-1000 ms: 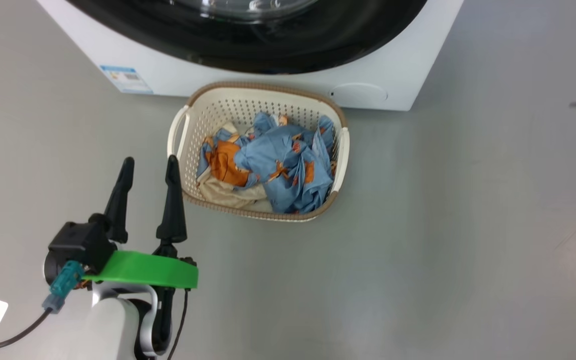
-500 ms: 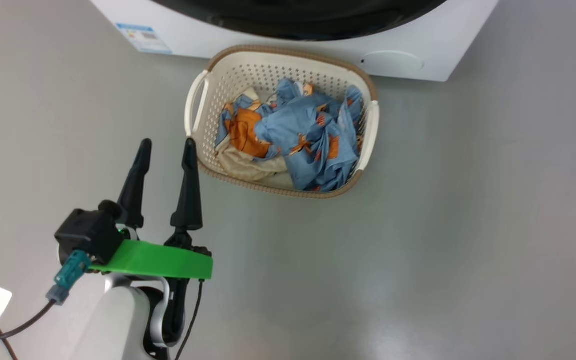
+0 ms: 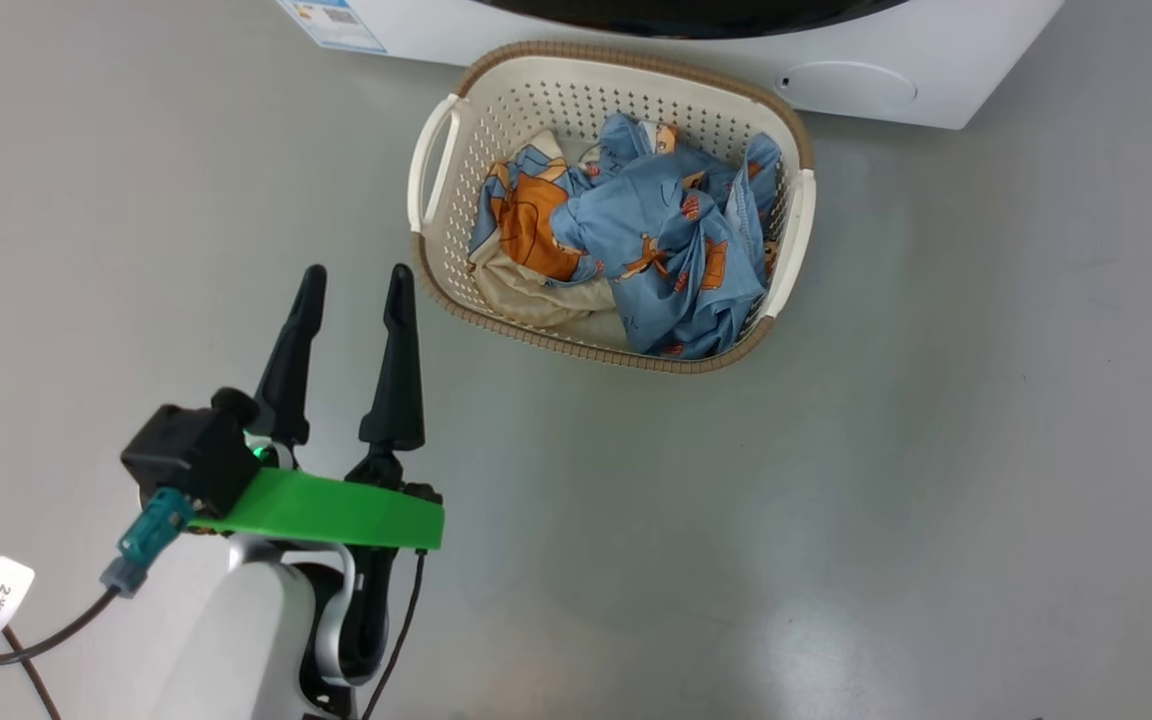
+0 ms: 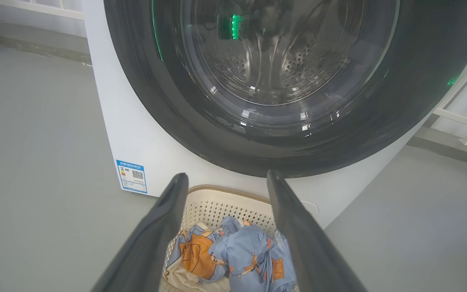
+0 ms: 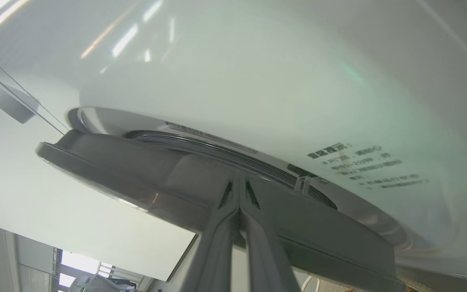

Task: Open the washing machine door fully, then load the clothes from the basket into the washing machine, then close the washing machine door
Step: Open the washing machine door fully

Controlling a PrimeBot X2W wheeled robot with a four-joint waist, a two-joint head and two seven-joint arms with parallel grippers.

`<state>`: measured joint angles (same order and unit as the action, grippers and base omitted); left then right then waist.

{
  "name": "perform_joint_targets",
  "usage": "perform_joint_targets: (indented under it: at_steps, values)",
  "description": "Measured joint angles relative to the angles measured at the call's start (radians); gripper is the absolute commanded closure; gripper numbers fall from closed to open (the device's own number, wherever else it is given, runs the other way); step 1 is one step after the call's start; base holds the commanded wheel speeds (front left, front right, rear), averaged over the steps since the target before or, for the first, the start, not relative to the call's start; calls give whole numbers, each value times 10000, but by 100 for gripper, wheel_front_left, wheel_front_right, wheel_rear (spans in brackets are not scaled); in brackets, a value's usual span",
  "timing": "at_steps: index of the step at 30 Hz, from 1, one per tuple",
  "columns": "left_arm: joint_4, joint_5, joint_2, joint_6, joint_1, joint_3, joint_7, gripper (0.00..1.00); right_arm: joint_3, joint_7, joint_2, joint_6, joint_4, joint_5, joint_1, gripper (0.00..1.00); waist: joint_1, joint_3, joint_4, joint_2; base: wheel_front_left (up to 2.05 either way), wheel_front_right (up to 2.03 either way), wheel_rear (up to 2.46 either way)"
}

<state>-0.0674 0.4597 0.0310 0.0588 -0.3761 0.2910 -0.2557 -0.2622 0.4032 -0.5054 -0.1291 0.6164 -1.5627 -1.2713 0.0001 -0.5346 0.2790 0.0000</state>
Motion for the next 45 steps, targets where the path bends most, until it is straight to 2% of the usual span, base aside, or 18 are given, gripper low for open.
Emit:
perform_joint_targets:
  at_steps: [13,26,45]
  values:
    - [31,213,-6,121,-149,226,0,0,-73,489,150,0,842,-157,-996,100,0,-175,266,0,0,0,0]
    - [79,393,-10,163,-139,201,0,0,-495,895,132,2,1066,40,-1114,100,0,-26,452,0,0,0,0]
    - [-221,-69,-12,67,494,-104,0,0,-619,1515,345,2,552,-437,1452,100,0,1550,414,0,0,0,0]
